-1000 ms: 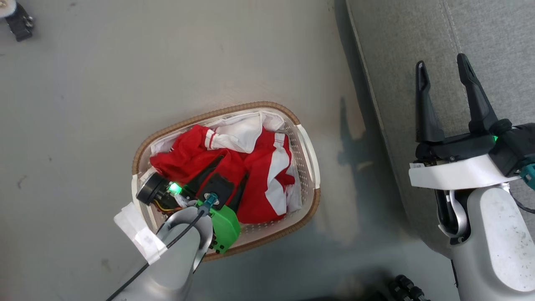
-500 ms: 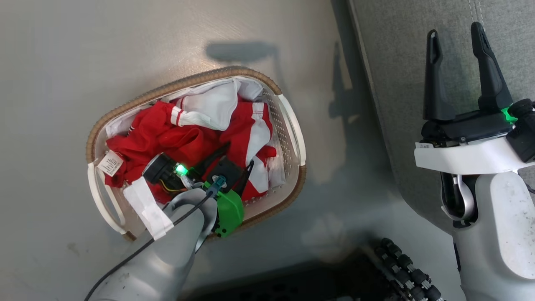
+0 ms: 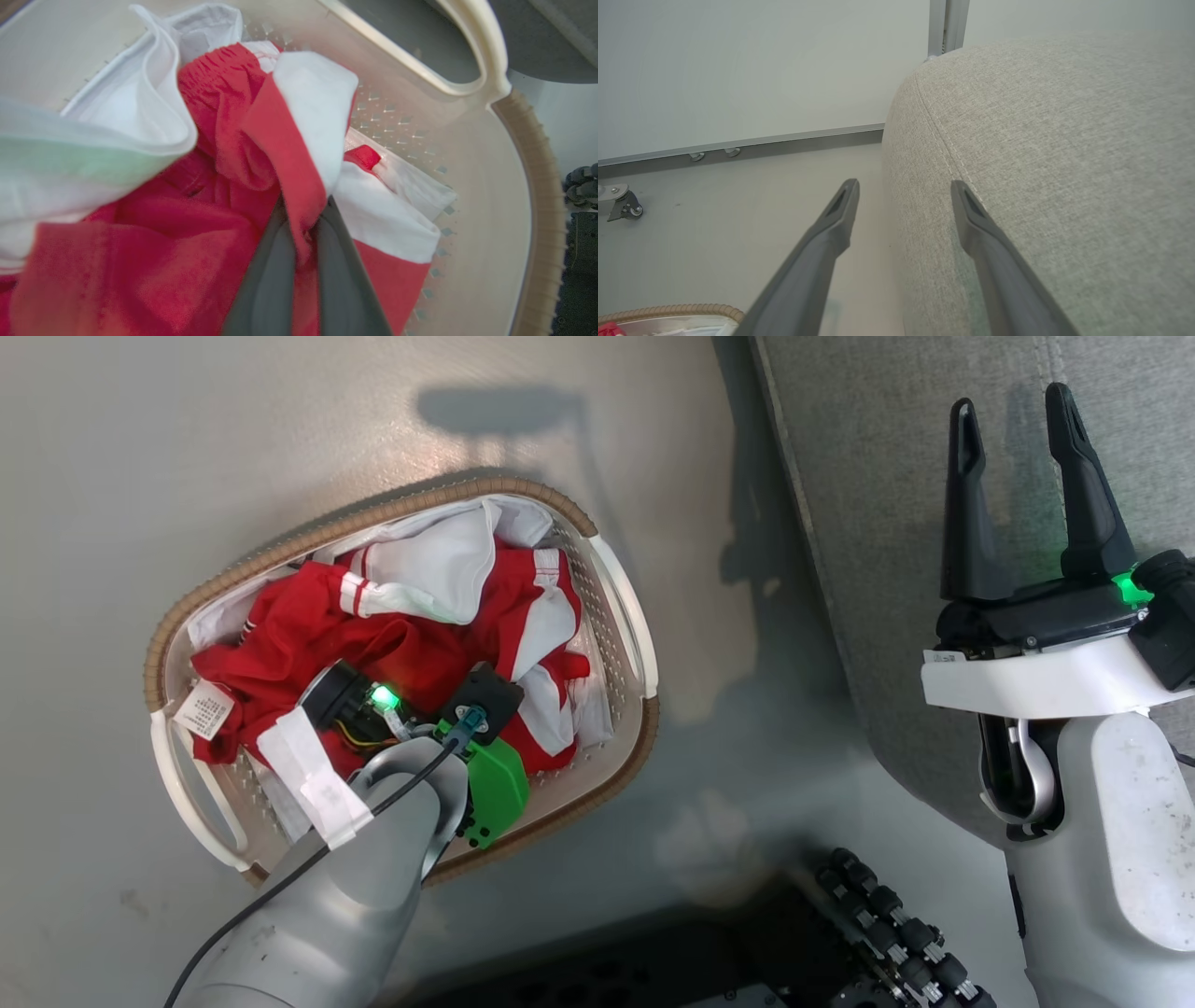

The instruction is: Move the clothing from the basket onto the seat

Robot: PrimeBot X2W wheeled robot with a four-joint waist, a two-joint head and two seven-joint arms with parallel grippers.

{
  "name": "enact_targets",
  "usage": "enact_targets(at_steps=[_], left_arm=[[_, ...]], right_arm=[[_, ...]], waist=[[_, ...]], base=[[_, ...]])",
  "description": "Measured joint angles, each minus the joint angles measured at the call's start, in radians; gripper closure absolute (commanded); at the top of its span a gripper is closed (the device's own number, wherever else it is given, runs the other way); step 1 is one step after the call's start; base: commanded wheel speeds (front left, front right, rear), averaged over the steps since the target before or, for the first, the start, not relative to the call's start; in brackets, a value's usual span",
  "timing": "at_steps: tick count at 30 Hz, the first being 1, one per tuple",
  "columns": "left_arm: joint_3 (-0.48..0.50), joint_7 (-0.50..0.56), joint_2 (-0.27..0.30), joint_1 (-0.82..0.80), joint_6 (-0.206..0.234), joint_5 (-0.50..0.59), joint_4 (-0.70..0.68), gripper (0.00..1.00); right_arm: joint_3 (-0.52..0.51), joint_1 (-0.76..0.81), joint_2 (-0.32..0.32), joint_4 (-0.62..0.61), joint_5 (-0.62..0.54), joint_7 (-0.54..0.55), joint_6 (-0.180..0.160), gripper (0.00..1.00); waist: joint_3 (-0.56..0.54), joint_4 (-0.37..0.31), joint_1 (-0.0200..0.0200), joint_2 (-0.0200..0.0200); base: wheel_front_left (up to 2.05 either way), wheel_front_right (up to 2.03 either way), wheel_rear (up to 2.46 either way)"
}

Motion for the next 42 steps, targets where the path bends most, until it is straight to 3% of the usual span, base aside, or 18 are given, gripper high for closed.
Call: enact_targets(at_steps=[11,23,32,42], left_arm=[[-0.018,0.0,0.021,0.098,-0.003,-0.01,-0.169,1.0],[0.05,0.001,0.096,0.286,0.018,-0.015,-0.483,1.0],[0.037,0.001,0.193,0.291,0.002,0.009,-0.597,1.0],[0.028,0.054,0.317,0.138,-0.003,0.004,-0.727,1.0]], right_arm=[[0.014,0.028,0.0,0.033,-0.04,0.0,0.0,0.0],[0.025,0.145,0.001,0.105,-0.11,0.0,0.0,0.0],[0.05,0.245,0.001,0.15,-0.118,0.0,0.0,0.0],[0.083,0.304,0.001,0.171,-0.116,0.0,0.0,0.0]], waist=[[-0.114,0.029,-0.0001,0.0],[-0.354,0.092,-0.0001,0.0],[-0.553,0.133,-0.0002,0.0],[-0.733,0.164,-0.0002,0.0]], base=[[0.0,0.0,0.0],[0.0,0.0,0.0],[0.0,0.0,0.0],[0.0,0.0,0.0]])
